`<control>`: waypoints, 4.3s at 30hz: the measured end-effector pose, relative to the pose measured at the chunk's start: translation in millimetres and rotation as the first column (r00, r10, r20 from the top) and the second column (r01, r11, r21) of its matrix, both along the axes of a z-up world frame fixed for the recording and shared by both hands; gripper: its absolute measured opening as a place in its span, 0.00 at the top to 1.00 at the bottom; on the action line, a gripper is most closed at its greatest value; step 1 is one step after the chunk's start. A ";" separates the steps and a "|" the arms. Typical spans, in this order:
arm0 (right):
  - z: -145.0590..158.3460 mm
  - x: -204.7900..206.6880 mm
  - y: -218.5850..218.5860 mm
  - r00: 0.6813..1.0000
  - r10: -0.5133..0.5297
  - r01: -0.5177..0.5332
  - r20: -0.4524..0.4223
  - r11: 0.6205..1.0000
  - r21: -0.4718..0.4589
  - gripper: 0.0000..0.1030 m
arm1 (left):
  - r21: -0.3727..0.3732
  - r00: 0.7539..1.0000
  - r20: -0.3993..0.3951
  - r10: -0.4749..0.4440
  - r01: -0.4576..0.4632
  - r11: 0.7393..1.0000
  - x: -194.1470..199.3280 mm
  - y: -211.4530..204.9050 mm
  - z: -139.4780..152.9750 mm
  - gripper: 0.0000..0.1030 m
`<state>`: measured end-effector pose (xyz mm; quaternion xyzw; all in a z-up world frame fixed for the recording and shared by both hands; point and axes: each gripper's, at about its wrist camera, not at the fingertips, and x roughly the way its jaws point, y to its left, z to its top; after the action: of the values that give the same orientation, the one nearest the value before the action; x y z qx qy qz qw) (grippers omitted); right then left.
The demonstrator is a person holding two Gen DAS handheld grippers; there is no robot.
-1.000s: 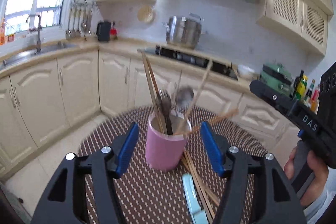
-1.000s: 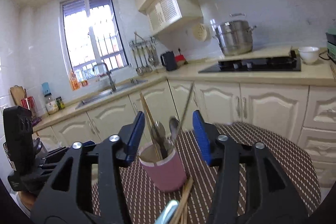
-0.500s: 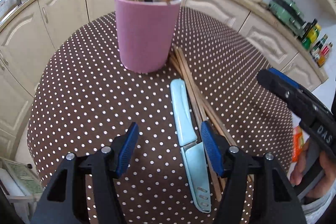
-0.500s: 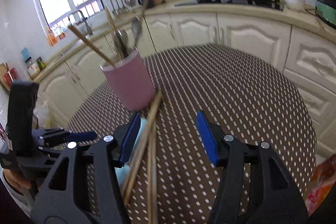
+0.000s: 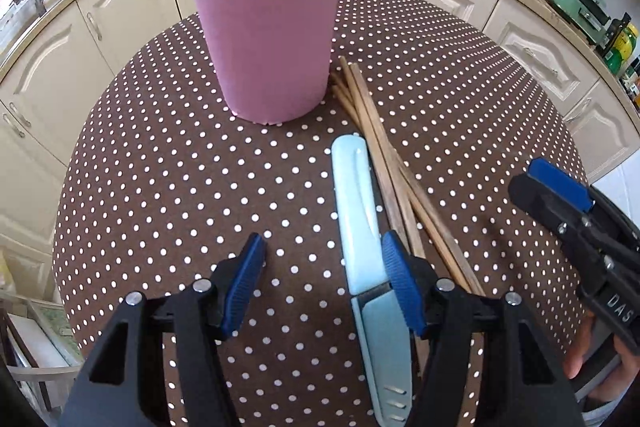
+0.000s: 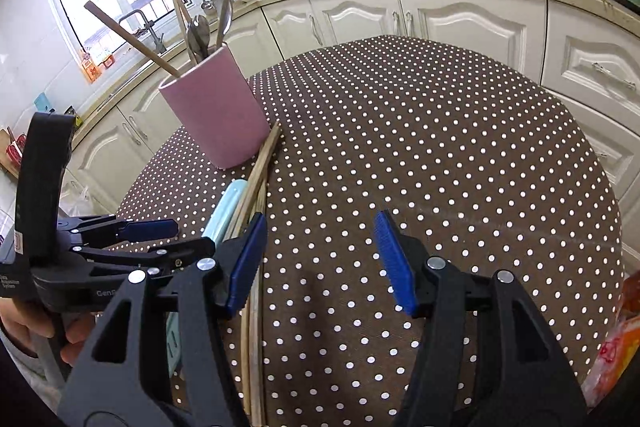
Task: Organize utensils
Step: 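Grasp the light blue knife by its handle with the left gripper, then grasp a wooden chopstick with the right gripper while the left holds the knife, then lift knife and chopstick over the pink cup, lowering the knife in and opening left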
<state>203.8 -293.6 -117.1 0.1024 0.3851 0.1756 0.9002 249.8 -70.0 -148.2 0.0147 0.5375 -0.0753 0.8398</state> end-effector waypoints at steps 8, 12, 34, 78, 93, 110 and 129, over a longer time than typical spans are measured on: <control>-10.5 5.5 -2.8 1.000 0.003 -0.002 -0.027 1.000 0.013 0.46 | 0.067 1.000 0.010 -0.014 0.014 0.998 16.2 -23.9 -9.2 0.42; -7.7 10.0 -1.5 0.999 0.014 -0.014 -0.037 1.000 -0.001 0.46 | 0.063 0.999 0.042 -0.021 0.018 0.998 14.6 -23.7 -8.4 0.60; -5.6 55.7 71.3 0.948 0.161 -0.216 -0.273 0.959 -0.185 0.66 | -0.016 1.000 0.026 0.005 -0.005 1.000 -18.4 46.8 -3.2 0.79; -14.4 93.5 123.3 0.919 0.140 -0.284 -0.368 0.883 -0.373 0.93 | -0.030 0.999 0.024 0.039 -0.038 0.999 2.9 50.7 -3.2 0.80; 53.6 38.4 50.2 0.985 0.169 -0.171 -0.032 0.982 -0.085 0.93 | -0.166 0.940 0.340 0.012 0.048 0.985 -57.1 81.4 65.7 0.81; 112.1 20.4 37.4 0.950 0.106 -0.140 0.294 0.985 0.097 0.93 | -0.189 0.813 0.581 0.036 0.091 0.978 -80.5 81.8 140.0 0.81; 158.4 85.4 71.6 0.810 -0.020 -0.127 0.585 0.970 0.209 0.93 | -0.251 0.633 0.754 0.174 0.033 0.967 -3.9 87.3 202.0 0.81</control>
<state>289.2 -222.1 41.3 0.1397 0.0694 0.2689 0.9504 245.9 17.3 53.8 -0.0778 0.1147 -0.0932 0.9860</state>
